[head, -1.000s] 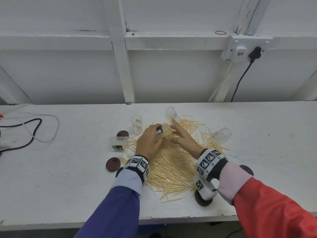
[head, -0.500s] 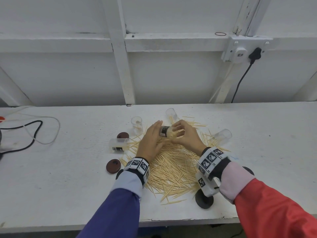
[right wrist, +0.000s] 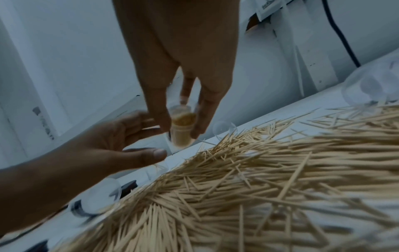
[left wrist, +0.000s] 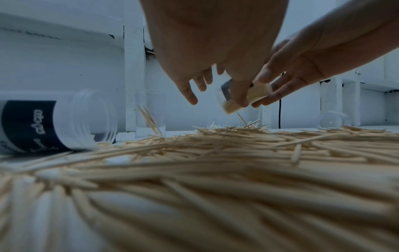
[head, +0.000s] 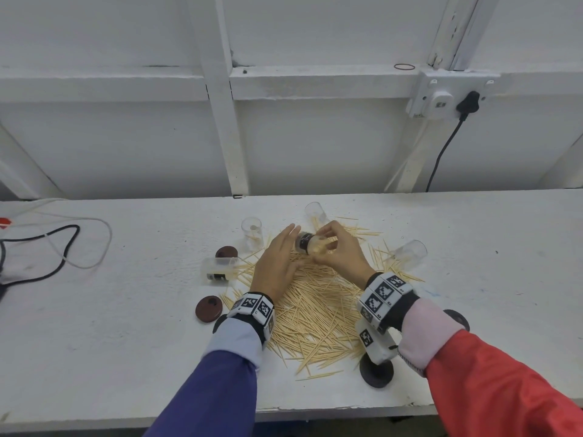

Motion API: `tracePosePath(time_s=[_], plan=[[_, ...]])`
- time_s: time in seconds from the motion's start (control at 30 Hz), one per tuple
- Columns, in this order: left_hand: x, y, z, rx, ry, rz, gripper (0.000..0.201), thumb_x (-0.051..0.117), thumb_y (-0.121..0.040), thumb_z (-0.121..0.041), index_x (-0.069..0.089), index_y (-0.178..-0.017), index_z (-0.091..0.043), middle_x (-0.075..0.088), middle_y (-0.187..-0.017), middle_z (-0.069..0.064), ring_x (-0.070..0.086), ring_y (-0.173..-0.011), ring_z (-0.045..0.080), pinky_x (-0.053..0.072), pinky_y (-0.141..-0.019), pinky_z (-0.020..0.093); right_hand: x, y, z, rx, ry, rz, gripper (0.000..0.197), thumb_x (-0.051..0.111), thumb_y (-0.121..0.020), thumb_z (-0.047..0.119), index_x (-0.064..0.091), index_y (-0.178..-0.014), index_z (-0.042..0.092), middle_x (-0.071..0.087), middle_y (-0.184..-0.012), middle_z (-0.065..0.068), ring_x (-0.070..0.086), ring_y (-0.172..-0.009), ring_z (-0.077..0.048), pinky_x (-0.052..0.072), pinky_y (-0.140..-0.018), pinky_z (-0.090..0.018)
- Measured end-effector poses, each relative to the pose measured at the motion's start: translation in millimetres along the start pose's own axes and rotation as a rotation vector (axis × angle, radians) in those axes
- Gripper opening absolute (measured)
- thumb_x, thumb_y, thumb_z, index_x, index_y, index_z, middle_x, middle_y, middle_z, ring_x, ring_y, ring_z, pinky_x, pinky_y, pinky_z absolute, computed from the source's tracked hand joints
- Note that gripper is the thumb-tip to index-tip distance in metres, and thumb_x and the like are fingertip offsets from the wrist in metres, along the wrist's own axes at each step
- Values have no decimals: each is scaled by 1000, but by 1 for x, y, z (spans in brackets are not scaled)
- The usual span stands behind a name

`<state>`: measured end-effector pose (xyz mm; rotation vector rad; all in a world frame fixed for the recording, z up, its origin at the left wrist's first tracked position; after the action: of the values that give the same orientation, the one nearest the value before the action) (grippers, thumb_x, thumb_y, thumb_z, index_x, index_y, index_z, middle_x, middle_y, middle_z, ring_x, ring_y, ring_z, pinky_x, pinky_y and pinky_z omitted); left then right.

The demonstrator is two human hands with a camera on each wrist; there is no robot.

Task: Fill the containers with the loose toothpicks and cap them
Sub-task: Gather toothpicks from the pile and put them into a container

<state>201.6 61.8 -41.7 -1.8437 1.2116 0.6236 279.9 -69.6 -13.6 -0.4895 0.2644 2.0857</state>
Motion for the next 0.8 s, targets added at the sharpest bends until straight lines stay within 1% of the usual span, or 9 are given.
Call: tracePosePath(time_s=[0.07,0.17,0.23,0.37,0.47,0.53,0.63,0.73,0.8], plan=[[0,0,0,4,-2,3,72,67,-90,-24,30,-151,-20,29,-157,-2,28,-142,11,37,-104,25,-1,-2,0,17,1,5,51,86,-65,11,55,-106,18,57,-104,8,62,-85,-16,54,-67,-26],[-1,-1,-2,28,-25,0,69,68,-89,-24,34,-149,-19,34,-153,-1,31,-139,12,38,-105,26,3,-2,-2,24,-22,82,54,89,-60,16,58,-104,21,60,-106,6,64,-90,-22,57,-75,-34],[-1,-1,-4,47,-28,-2,66,69,-88,-22,38,-146,-18,40,-149,1,36,-135,14,38,-103,26,3,-2,-3,26,-55,111,55,90,-61,16,58,-106,21,61,-109,3,65,-90,-23,57,-76,-36],[-2,-1,-5,59,-20,4,53,69,-85,-19,51,-135,-16,56,-131,0,50,-119,15,47,-97,36,8,-1,0,33,-170,280,46,80,-77,10,58,-118,12,63,-115,-6,66,-91,-18,58,-70,-30],[-3,-1,1,8,-29,-11,53,71,-83,-22,52,-132,-16,58,-128,0,52,-116,17,45,-97,35,-1,-11,-8,69,-180,224,30,65,-92,17,59,-120,9,64,-113,-13,66,-96,-22,60,-69,-32],[-5,-1,4,-30,-18,-34,53,71,-82,-20,52,-132,-16,58,-127,0,52,-115,18,44,-96,36,-9,-19,-17,35,28,161,22,62,-94,16,61,-116,12,65,-112,-11,64,-95,-20,56,-69,-26],[-5,-1,4,-59,-9,-39,51,70,-83,-18,52,-131,-15,59,-126,0,54,-113,20,45,-95,36,-5,-23,-30,0,414,232,32,67,-89,12,62,-120,15,64,-121,-4,58,-99,-13,45,-80,-22],[-5,-1,5,-91,0,-33,50,69,-85,-20,51,-131,-17,59,-125,-1,55,-111,18,46,-92,33,10,-20,-33,-59,631,343,50,72,-84,17,56,-132,15,58,-130,-1,52,-117,-17,42,-96,-28],[-6,-1,5,-102,11,-35,49,69,-85,-23,51,-131,-17,60,-123,-2,56,-108,18,45,-89,31,18,-18,-32,-113,736,385,58,76,-81,27,54,-134,17,57,-128,0,49,-119,-18,43,-98,-34]])
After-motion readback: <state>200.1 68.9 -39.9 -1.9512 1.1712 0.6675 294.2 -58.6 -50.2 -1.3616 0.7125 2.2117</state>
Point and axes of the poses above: each hand's wrist, its own y-axis away from the middle knuckle, its own x-axis out of the palm, z = x × y, the point moved 7 cm from there along -y, towards the middle knuckle
